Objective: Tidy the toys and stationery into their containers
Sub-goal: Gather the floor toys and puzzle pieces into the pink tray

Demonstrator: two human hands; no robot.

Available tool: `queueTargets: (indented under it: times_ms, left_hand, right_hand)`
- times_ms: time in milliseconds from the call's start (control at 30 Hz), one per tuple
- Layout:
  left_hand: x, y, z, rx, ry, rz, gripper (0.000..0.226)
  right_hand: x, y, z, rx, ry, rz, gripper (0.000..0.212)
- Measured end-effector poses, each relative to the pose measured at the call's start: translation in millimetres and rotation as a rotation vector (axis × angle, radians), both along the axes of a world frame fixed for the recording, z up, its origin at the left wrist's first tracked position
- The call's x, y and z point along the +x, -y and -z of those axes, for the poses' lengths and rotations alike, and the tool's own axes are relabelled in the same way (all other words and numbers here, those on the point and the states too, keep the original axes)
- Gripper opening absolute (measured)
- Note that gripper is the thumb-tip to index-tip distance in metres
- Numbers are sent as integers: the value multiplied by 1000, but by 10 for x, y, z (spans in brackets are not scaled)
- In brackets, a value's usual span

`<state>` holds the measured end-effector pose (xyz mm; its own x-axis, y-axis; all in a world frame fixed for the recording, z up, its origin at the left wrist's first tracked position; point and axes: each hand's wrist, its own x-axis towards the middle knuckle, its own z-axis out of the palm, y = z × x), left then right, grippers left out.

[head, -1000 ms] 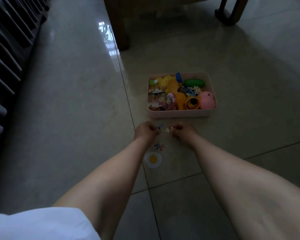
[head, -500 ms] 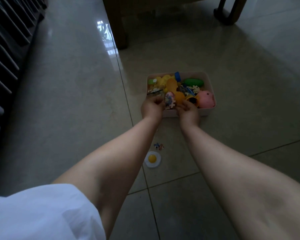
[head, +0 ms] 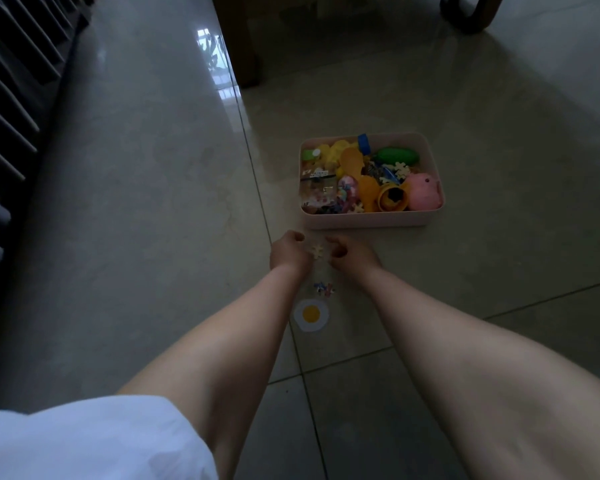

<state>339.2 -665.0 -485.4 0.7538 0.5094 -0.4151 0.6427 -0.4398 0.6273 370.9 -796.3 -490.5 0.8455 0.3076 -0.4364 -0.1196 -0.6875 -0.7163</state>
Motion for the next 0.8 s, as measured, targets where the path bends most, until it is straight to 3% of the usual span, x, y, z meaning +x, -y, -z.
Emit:
queueTargets:
  times_ms: [100,167,267,367,467,600,800]
  left_hand:
    - [50,33,-10,106,-17,173,27]
    - [65,30,-19,136,-9,181,18]
    - [10,-48,21,161,12,184,15]
    - [-124,-176,112,164,40,312,15]
    - [-190,-245,130,137,39,477,29]
    - [-197,-175,49,258,-45,786,56]
    - [-208,-43,34,322,-38,806,18]
  right_hand:
    - [14,-153,29,-38,59,-99,45]
    - [63,-198,142,-93,61,-155,52]
    - [32,-175,56,-193,128,-167,40]
    - [48,-146,92,-223,191,-142,31]
    - [40,-148,94,-217,189,-111,32]
    - [5,-45,80,-152,120,22,22]
    - [-61,152,69,-72,12,142,22]
